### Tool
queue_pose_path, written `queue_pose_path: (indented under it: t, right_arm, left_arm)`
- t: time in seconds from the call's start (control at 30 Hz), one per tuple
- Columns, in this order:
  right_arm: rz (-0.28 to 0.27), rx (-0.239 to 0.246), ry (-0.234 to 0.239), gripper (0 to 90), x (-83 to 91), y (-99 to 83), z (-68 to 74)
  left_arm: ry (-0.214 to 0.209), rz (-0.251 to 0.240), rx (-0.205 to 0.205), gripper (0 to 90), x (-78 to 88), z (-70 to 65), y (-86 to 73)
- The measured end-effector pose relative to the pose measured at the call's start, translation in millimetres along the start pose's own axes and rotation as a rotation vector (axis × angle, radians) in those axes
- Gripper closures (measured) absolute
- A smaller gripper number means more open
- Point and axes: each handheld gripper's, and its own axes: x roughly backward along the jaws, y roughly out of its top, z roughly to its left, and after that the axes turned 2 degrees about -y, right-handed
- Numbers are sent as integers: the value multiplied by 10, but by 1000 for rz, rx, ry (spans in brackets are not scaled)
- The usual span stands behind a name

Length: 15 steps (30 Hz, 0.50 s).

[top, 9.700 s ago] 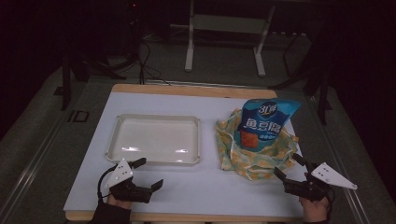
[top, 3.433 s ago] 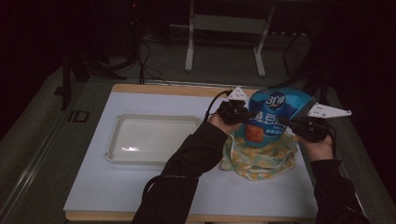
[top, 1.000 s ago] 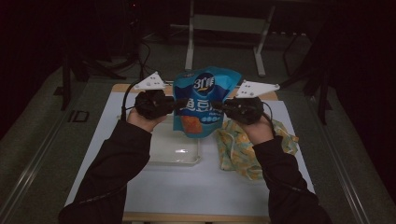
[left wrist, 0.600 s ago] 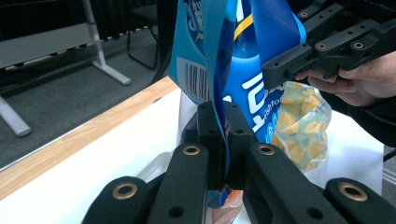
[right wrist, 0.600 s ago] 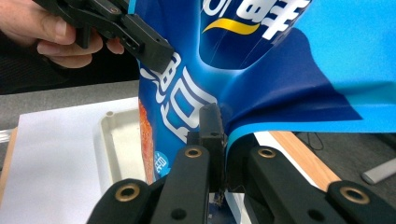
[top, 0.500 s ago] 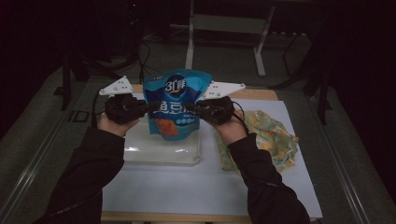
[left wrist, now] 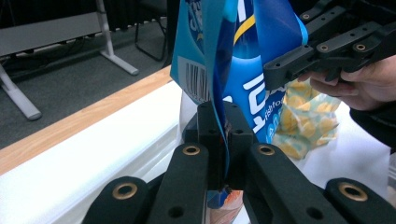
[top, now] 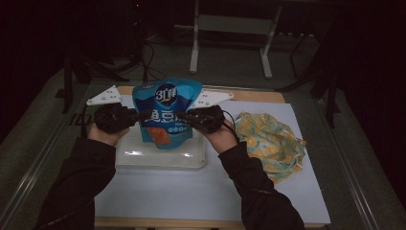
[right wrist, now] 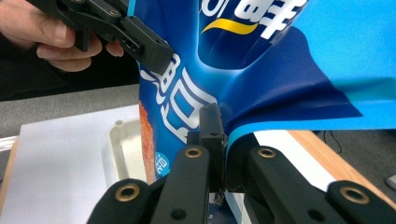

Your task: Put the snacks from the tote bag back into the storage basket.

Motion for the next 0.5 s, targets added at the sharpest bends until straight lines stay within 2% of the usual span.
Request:
queue_pose_path:
  t: [0.37, 0.47, 0.5]
  right_arm:
    - [37, -27, -21, 892, -218, -279, 63]
    - [47, -28, -24, 893, -250, -313, 63]
    - [56, -29, -28, 892, -279, -349, 63]
  left_arm:
    - [-19, -1, 22, 893, -143, 150, -358]
    - [-19, -1, 21, 893, -158, 162, -382]
    - [-23, -6, 12, 893, -193, 189, -455]
